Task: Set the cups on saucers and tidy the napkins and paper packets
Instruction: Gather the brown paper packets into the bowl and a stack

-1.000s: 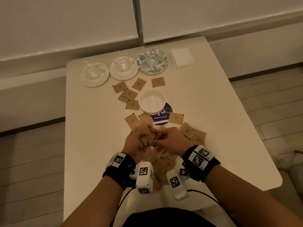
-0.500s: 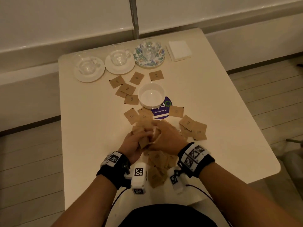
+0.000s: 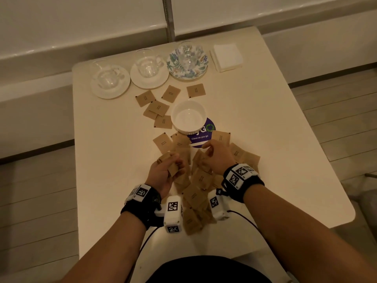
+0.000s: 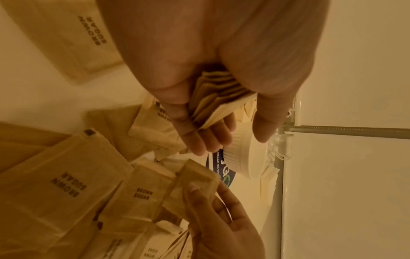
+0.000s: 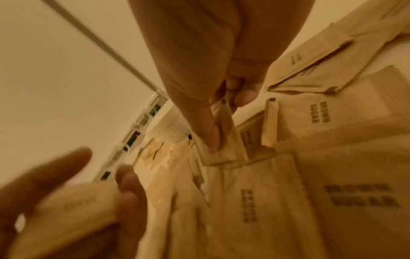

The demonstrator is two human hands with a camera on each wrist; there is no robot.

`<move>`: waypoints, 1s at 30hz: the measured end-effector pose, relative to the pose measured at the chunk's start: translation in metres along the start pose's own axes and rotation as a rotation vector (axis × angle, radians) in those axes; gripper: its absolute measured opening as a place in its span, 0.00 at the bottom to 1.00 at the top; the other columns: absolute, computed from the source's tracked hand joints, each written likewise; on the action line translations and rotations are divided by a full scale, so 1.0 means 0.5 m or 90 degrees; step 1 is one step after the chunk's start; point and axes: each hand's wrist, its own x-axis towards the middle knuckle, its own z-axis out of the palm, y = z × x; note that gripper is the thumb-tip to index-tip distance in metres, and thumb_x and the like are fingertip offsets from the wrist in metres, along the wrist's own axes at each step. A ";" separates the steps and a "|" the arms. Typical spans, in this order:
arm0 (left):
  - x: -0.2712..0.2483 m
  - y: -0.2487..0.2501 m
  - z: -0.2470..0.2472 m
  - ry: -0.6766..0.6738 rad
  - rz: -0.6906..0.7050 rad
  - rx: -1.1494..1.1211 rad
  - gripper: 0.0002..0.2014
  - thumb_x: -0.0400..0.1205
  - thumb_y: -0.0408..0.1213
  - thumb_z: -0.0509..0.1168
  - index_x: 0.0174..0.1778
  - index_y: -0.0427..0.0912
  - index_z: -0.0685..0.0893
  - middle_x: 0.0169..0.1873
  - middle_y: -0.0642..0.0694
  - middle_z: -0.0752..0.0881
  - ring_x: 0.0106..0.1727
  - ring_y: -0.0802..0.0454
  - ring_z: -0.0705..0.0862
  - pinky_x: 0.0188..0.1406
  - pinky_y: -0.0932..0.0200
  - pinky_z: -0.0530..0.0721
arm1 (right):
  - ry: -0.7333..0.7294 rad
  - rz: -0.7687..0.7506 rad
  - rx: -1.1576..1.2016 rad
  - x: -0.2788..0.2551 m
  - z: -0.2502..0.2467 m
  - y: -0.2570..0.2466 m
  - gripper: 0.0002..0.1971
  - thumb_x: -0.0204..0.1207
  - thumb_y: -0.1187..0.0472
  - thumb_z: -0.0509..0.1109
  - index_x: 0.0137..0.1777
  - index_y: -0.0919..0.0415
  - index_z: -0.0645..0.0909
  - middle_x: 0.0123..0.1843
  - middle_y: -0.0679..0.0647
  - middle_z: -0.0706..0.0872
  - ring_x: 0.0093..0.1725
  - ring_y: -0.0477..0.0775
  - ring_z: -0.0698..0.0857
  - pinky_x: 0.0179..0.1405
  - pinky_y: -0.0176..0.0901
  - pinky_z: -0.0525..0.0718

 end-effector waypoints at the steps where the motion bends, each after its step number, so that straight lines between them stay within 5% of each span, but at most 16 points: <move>1: 0.003 -0.002 0.003 0.007 0.009 0.008 0.02 0.80 0.33 0.69 0.46 0.41 0.86 0.33 0.44 0.87 0.35 0.49 0.86 0.36 0.55 0.88 | 0.004 -0.009 0.028 -0.003 -0.007 -0.003 0.13 0.73 0.62 0.77 0.57 0.57 0.83 0.45 0.53 0.87 0.45 0.53 0.86 0.45 0.48 0.88; 5: 0.010 -0.001 0.023 0.014 0.063 0.051 0.05 0.77 0.35 0.72 0.45 0.38 0.87 0.37 0.42 0.89 0.39 0.47 0.87 0.34 0.57 0.86 | 0.018 -0.055 0.181 -0.016 -0.035 -0.022 0.09 0.71 0.63 0.80 0.45 0.50 0.85 0.43 0.49 0.90 0.42 0.45 0.88 0.41 0.35 0.87; 8: 0.005 0.000 0.051 -0.106 0.025 0.004 0.17 0.77 0.38 0.71 0.60 0.35 0.86 0.55 0.36 0.89 0.54 0.41 0.90 0.43 0.51 0.88 | -0.044 -0.072 0.259 -0.035 -0.038 -0.040 0.09 0.72 0.66 0.79 0.49 0.54 0.87 0.44 0.51 0.91 0.42 0.47 0.90 0.39 0.36 0.88; 10: -0.001 -0.004 0.075 -0.187 0.010 0.018 0.14 0.81 0.34 0.68 0.61 0.36 0.87 0.58 0.35 0.89 0.55 0.42 0.89 0.46 0.52 0.89 | -0.063 -0.107 0.225 -0.038 -0.035 -0.042 0.11 0.71 0.67 0.78 0.47 0.50 0.87 0.42 0.46 0.91 0.42 0.43 0.90 0.42 0.36 0.89; 13: -0.001 -0.014 0.095 -0.136 -0.007 0.078 0.09 0.85 0.31 0.63 0.56 0.41 0.87 0.51 0.42 0.92 0.51 0.48 0.90 0.42 0.55 0.89 | -0.003 -0.113 0.129 -0.033 -0.047 -0.022 0.12 0.71 0.63 0.79 0.43 0.43 0.84 0.38 0.40 0.89 0.40 0.37 0.88 0.41 0.32 0.86; 15: 0.005 -0.019 0.088 -0.086 -0.012 0.094 0.06 0.84 0.30 0.64 0.52 0.41 0.85 0.44 0.45 0.92 0.47 0.50 0.90 0.37 0.54 0.89 | 0.022 -0.079 0.024 -0.027 -0.058 0.010 0.12 0.73 0.63 0.76 0.51 0.47 0.82 0.45 0.42 0.87 0.44 0.40 0.86 0.46 0.37 0.86; 18: 0.009 -0.021 0.068 -0.057 -0.013 0.112 0.09 0.81 0.26 0.67 0.45 0.45 0.85 0.34 0.46 0.88 0.36 0.52 0.88 0.32 0.55 0.86 | -0.071 -0.035 -0.177 -0.025 -0.053 0.049 0.25 0.73 0.60 0.75 0.70 0.48 0.76 0.61 0.47 0.82 0.59 0.49 0.81 0.53 0.41 0.80; 21: 0.012 -0.023 0.053 -0.028 -0.006 0.132 0.12 0.77 0.28 0.70 0.34 0.51 0.86 0.26 0.46 0.81 0.26 0.52 0.79 0.28 0.57 0.79 | -0.101 -0.084 -0.327 -0.025 -0.030 0.055 0.32 0.72 0.52 0.73 0.77 0.50 0.70 0.69 0.50 0.78 0.68 0.57 0.75 0.68 0.52 0.76; 26: 0.010 -0.022 0.043 -0.006 -0.010 0.122 0.06 0.78 0.29 0.70 0.42 0.45 0.82 0.25 0.45 0.79 0.25 0.50 0.77 0.28 0.58 0.78 | -0.122 -0.093 -0.343 -0.007 -0.024 0.040 0.23 0.74 0.52 0.72 0.69 0.53 0.77 0.63 0.53 0.79 0.63 0.56 0.77 0.62 0.49 0.78; 30: 0.008 -0.017 0.041 -0.007 0.011 0.105 0.04 0.79 0.27 0.70 0.45 0.40 0.83 0.30 0.41 0.82 0.30 0.48 0.81 0.30 0.56 0.83 | -0.140 -0.109 -0.236 0.008 -0.040 0.030 0.13 0.75 0.58 0.74 0.59 0.55 0.85 0.54 0.50 0.84 0.48 0.48 0.80 0.51 0.40 0.82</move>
